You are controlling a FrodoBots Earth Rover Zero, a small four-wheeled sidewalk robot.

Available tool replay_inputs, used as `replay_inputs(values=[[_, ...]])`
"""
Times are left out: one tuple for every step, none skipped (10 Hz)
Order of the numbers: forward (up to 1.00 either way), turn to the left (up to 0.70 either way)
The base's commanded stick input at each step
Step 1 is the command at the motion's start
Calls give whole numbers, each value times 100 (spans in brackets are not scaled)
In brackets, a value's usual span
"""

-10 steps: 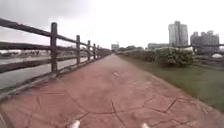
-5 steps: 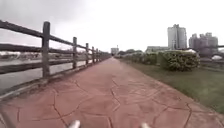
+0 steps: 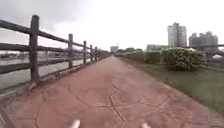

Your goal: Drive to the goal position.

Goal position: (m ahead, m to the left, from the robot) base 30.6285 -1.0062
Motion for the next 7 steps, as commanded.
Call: replay_inputs(values=[[70, 0], [70, 0], [70, 0], [70, 0], [70, 0], [70, 0], [70, 0]])
